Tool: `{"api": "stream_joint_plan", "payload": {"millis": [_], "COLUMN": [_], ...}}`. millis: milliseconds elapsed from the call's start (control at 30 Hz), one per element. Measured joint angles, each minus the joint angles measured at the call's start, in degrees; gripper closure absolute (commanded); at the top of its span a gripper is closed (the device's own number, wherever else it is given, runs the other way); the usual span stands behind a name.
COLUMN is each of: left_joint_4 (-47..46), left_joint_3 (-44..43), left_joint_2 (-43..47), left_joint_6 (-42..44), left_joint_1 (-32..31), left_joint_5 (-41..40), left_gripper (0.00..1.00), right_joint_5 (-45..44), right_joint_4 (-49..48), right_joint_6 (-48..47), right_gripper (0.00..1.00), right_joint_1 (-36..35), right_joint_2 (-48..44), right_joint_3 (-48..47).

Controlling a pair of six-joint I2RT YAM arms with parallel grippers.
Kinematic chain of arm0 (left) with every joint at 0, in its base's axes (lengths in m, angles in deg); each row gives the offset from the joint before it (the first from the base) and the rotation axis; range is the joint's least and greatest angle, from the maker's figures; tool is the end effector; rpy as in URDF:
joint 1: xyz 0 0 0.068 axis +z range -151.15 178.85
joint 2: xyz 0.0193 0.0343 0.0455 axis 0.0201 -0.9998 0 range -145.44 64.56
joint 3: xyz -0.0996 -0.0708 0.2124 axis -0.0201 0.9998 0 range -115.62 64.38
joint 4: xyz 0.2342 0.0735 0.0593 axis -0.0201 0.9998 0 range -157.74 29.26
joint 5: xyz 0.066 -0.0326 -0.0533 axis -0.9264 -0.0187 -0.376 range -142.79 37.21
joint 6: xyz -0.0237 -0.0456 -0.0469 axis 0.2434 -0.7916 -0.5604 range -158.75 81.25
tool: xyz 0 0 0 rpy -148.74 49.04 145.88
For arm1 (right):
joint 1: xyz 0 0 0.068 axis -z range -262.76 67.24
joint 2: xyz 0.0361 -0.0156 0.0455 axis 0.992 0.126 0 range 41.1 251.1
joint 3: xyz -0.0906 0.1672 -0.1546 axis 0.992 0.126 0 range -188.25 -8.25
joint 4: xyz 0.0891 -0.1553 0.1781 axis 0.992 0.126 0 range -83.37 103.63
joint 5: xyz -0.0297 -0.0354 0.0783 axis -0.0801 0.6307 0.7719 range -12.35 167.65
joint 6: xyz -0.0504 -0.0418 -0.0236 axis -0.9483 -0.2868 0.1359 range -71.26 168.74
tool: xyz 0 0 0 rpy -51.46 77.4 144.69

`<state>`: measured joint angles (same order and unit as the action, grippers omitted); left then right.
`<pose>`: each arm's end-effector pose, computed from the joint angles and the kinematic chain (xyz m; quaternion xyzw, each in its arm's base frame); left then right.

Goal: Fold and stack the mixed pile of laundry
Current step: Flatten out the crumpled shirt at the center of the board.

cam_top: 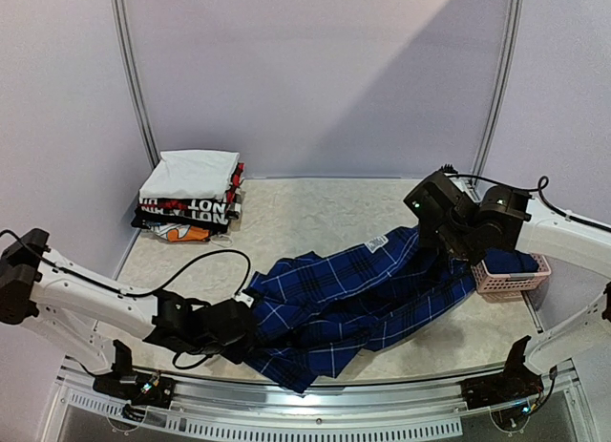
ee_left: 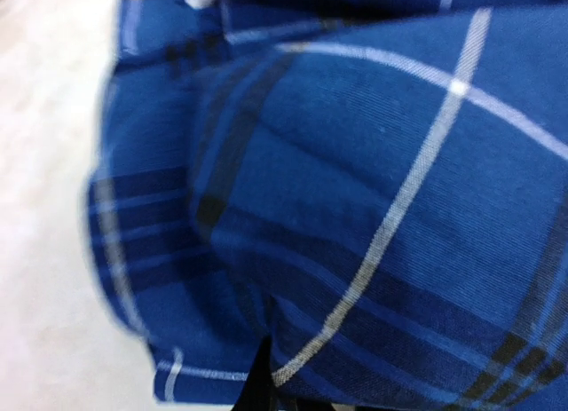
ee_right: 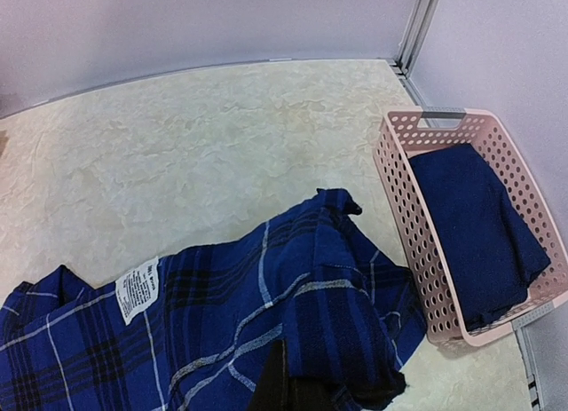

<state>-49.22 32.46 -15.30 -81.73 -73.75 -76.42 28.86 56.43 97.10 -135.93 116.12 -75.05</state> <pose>0.0907 -0.2139 0.0951 0.2045 0.9371 -0.0621 0.2761 0.1898 0.1824 0.2720 0.0770 0.8795 -0.0569 0.4662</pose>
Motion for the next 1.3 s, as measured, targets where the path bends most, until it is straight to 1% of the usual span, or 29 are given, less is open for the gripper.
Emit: {"api": "stream_joint_plan", "payload": {"millis": [100,200,267,367,533,667,800,933,1033,1133,1300], "left_joint_4": [6.3,12.1,14.4,18.5,25.3,29.1,30.8,30.3,29.9,28.6,26.9], "left_joint_3": [-1.6,-5.5,-8.2,-12.3,-19.8,-27.1,-35.8,-41.9,-48.3,-56.0,-64.9], "left_joint_2": [6.1,15.0,19.3,23.0,25.2,27.0,29.6,31.5,30.1,26.5,21.7], "left_joint_6": [0.3,1.2,1.9,2.9,5.1,7.8,11.0,15.1,19.0,23.4,30.1], "left_joint_1": [0.1,0.2,0.3,0.6,1.5,2.0,2.1,2.2,2.2,2.3,2.3], "left_joint_5": [-2.6,-5.7,-7.2,-9.9,-14.7,-18.8,-23.2,-26.2,-27.5,-28.3,-25.4], "left_gripper": [1.0,1.0,1.0,1.0,1.0,1.0,1.0,1.0,1.0,1.0,1.0], "right_joint_5": [1.5,3.4,4.7,6.6,11.9,19.2,27.3,32.2,33.1,32.5,34.2], "right_joint_4": [-0.8,-2.1,-2.9,-4.1,-6.7,-8.9,-10.6,-11.4,-11.5,-11.5,-11.3], "right_joint_6": [-1.6,-3.5,-4.6,-6.5,-10.2,-13.8,-16.4,-17.5,-17.6,-17.9,-19.9], "right_gripper": [1.0,1.0,1.0,1.0,1.0,1.0,1.0,1.0,1.0,1.0,1.0], "right_joint_1": [0.0,0.0,0.0,0.0,0.0,0.0,0.0,0.0,0.0,0.0,0.0], "right_joint_2": [0.0,-0.5,-1.5,-3.7,-7.4,-9.6,-12.2,-15.6,-18.1,-19.2,-16.9], "right_joint_3": [-0.3,-0.6,-0.9,-1.6,-3.9,-7.1,-10.1,-11.4,-11.6,-11.7,-14.3]}}
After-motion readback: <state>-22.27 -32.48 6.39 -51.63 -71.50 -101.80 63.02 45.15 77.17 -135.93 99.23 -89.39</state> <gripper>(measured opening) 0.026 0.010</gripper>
